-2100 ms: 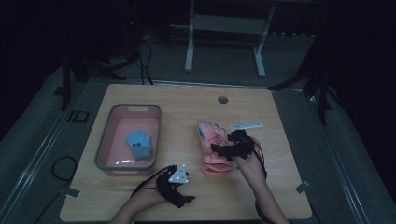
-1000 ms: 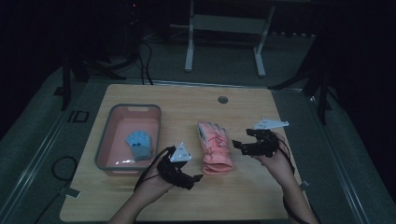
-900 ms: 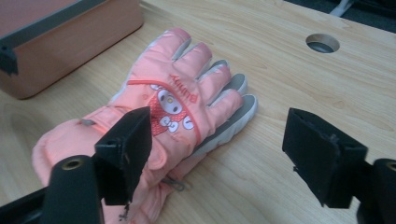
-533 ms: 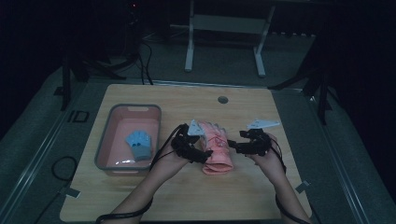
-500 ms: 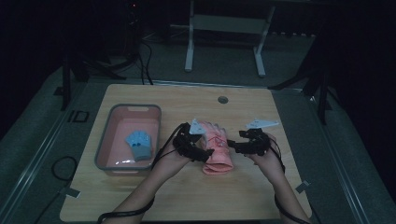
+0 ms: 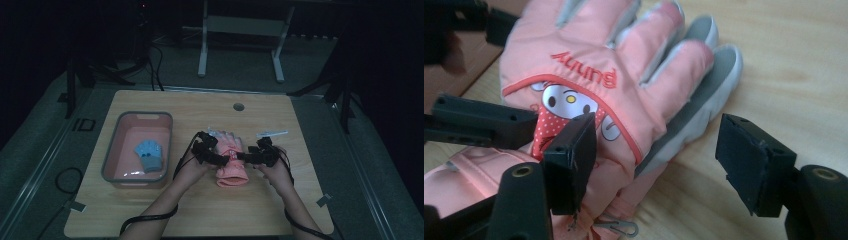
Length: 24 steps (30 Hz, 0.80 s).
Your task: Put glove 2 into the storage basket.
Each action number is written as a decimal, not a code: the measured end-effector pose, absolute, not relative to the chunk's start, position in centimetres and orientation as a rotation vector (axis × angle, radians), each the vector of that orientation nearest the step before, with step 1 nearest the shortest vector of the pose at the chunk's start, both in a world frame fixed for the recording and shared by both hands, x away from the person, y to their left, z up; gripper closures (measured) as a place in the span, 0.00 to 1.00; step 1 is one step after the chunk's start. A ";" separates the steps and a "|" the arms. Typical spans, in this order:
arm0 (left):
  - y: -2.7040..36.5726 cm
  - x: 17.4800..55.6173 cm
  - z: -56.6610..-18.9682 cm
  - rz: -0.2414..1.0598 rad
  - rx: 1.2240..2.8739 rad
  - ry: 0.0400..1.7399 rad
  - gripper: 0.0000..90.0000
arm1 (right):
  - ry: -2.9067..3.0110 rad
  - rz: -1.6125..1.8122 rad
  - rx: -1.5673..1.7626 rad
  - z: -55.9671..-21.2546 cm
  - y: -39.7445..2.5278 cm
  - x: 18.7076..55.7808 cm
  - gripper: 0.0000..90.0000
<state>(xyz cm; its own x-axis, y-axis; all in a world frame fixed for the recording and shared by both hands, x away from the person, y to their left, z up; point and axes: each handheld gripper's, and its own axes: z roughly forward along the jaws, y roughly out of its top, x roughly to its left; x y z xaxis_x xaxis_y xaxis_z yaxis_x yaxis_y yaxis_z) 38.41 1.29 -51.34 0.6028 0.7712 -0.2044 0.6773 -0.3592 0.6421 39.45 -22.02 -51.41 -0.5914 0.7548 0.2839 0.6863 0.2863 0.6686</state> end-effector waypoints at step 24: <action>2.6 40.0 -53.5 -0.237 1.964 1.162 0.74 | 2.542 1.216 1.560 -52.7 -21.0 40.4 0.85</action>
